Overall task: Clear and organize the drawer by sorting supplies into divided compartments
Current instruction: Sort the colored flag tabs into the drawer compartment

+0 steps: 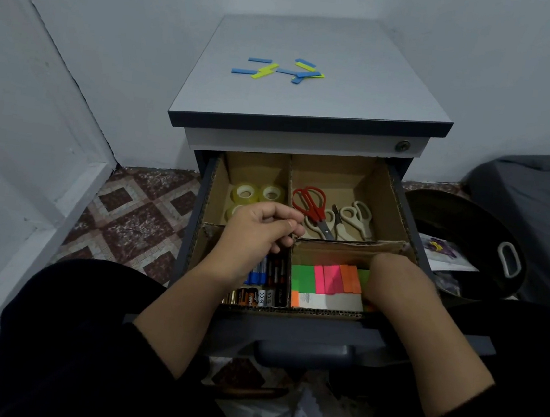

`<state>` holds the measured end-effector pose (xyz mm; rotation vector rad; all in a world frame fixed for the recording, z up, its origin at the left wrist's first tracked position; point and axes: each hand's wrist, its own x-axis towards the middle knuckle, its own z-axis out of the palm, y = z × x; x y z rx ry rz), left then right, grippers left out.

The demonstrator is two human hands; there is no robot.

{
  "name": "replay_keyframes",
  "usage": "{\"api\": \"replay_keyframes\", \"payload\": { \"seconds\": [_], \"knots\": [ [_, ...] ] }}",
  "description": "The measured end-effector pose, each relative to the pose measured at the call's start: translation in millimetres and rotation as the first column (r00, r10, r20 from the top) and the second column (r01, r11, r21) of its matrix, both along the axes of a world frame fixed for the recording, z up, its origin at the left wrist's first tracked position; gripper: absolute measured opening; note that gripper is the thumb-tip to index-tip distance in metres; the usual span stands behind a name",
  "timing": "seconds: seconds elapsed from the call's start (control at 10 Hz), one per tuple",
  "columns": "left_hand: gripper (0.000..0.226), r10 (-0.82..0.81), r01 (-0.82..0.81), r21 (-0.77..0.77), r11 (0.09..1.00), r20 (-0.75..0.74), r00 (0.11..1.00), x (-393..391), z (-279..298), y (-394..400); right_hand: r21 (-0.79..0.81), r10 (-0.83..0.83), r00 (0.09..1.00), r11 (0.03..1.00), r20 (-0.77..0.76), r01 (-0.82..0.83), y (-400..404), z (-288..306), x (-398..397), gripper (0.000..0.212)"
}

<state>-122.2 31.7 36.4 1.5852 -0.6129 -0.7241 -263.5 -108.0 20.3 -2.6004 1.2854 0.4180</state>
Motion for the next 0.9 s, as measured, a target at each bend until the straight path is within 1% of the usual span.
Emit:
{"api": "replay_keyframes", "payload": {
  "seconds": [0.2,0.4,0.5,0.6,0.7,0.8,0.9],
  "knots": [
    [0.016,-0.002,0.002,-0.005,1.0,-0.004,1.0,0,-1,1,0.022,-0.028,0.999,0.999,0.019,0.027,2,4,-1,0.023],
    [0.017,-0.003,0.003,-0.007,1.0,-0.008,1.0,0,-1,0,0.039,-0.044,0.999,0.998,-0.012,0.045,5,9,-1,0.024],
    [0.017,-0.003,0.003,-0.009,1.0,-0.01,1.0,0,-1,1,0.03,-0.027,0.999,0.999,-0.03,0.028,8,12,-1,0.024],
    [0.017,-0.005,0.005,-0.012,1.0,-0.012,1.0,0,0,0,-0.001,-0.009,0.997,1.0,-0.072,0.009,10,20,-6,0.019],
    [0.017,-0.008,0.008,-0.015,1.0,-0.012,1.0,0,1,0,0.012,0.013,1.0,1.0,-0.001,-0.013,5,39,-5,0.008],
    [0.017,-0.011,0.011,-0.014,1.0,-0.011,1.0,0,1,0,0.319,-0.029,0.985,0.947,0.169,-0.027,9,49,3,0.005],
    [0.017,-0.014,0.014,-0.01,1.0,-0.01,1.0,0,1,0,0.432,-0.031,0.969,0.898,0.245,-0.081,25,37,14,0.017]
  ]
}}
